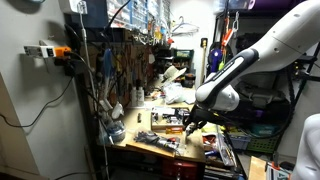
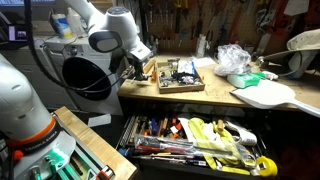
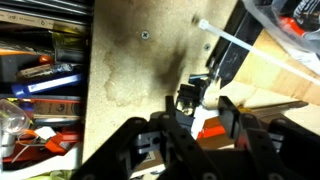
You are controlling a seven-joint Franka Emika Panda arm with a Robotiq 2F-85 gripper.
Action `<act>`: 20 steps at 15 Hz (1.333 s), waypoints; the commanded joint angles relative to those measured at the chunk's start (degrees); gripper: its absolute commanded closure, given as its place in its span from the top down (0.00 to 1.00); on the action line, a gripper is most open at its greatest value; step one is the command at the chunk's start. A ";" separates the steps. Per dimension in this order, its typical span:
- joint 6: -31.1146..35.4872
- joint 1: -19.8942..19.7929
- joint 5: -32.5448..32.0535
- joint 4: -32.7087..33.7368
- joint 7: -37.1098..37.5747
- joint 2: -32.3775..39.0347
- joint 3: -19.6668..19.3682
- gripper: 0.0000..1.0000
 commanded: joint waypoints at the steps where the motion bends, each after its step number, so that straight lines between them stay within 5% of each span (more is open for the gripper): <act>1: -0.65 3.79 10.30 -1.58 -13.62 -3.04 -4.23 0.21; 11: -8.54 5.17 28.84 -1.78 -44.87 -4.98 -12.33 0.21; 20: -24.30 4.22 35.97 0.68 -65.48 -1.71 -18.55 0.21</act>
